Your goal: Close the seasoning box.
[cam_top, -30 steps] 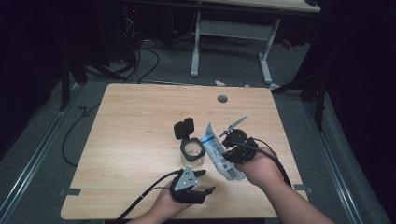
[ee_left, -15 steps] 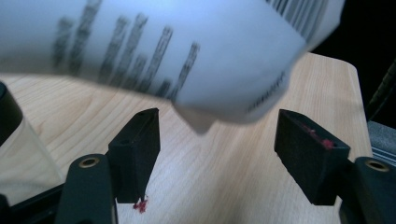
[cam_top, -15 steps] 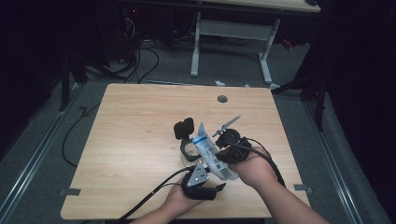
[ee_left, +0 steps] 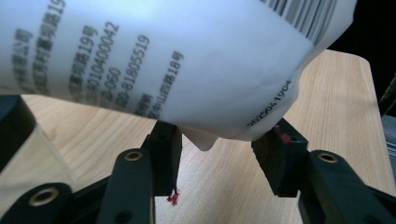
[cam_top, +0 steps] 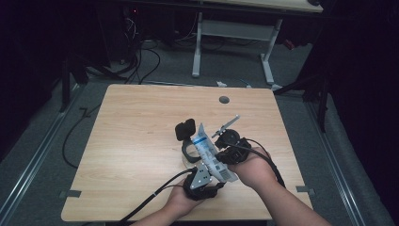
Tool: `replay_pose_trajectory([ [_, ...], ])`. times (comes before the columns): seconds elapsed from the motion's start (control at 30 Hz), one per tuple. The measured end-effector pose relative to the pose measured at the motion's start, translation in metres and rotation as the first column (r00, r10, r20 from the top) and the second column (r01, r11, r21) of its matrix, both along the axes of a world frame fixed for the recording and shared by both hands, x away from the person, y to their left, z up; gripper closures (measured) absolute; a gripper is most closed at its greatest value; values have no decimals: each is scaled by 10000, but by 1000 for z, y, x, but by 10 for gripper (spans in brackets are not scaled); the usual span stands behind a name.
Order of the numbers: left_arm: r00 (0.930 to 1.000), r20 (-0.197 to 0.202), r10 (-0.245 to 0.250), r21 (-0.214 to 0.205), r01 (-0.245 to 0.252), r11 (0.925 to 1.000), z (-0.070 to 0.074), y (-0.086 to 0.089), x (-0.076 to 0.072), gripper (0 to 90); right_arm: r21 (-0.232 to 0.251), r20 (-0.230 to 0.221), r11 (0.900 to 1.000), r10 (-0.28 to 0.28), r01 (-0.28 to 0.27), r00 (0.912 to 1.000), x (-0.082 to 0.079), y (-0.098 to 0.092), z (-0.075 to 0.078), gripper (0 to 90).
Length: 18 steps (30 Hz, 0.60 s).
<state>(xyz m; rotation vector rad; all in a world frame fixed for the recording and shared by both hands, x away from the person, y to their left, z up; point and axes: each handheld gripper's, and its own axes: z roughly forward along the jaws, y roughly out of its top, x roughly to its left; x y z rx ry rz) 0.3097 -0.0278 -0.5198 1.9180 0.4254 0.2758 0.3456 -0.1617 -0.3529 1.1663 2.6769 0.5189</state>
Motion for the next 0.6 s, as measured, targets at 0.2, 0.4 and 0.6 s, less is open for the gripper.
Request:
replay_pose_trajectory([
  [0.2,9992,375,107,22,-108,9999,2,6,-5,594,-111,72,9999,-3,3,10000,1,3,2,900],
  [0.4,9974,676,229,-50,-226,9997,5,8,-9,640,-197,146,9998,54,-51,9999,1,5,6,900],
  [0.6,9961,825,324,-74,-319,9995,6,8,-15,657,-250,91,9996,122,-119,9999,2,7,8,900],
])
